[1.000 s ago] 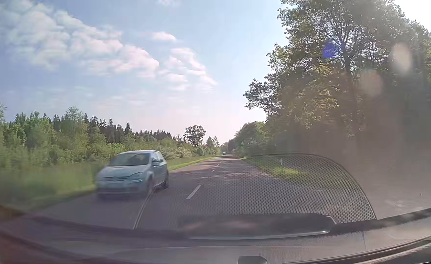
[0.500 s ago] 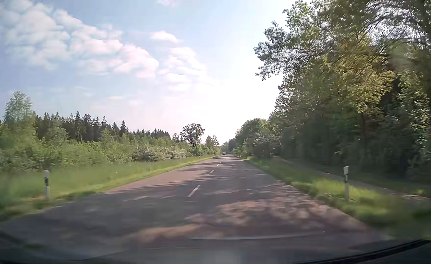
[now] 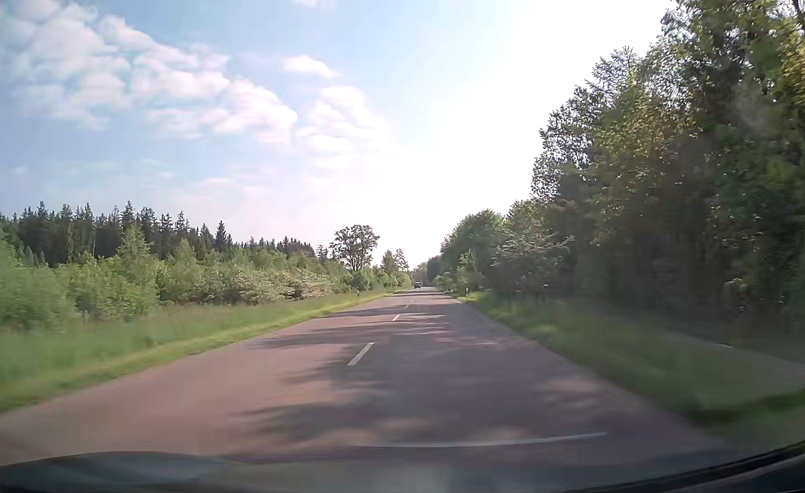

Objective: Follow the waypoints while adhering to traffic rules and regulations

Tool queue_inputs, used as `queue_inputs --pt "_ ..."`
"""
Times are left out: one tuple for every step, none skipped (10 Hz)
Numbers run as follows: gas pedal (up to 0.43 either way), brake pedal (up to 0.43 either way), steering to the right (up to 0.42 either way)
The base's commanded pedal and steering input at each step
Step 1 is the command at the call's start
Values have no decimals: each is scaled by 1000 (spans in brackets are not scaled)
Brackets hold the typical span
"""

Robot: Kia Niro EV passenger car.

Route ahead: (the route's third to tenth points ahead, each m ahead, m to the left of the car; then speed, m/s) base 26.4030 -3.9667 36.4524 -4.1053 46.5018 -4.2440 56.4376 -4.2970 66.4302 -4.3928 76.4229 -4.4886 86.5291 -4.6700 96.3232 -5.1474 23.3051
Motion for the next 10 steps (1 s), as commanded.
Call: queue_inputs --pt "240 0 -2" --pt "240 0 -2" --pt "240 0 -2" --pt "240 0 -2" --pt "240 0 -2" --pt "240 0 -2" --pt "240 0 -2" --pt "240 0 -2" --pt "240 0 -1" --pt "240 0 -2"
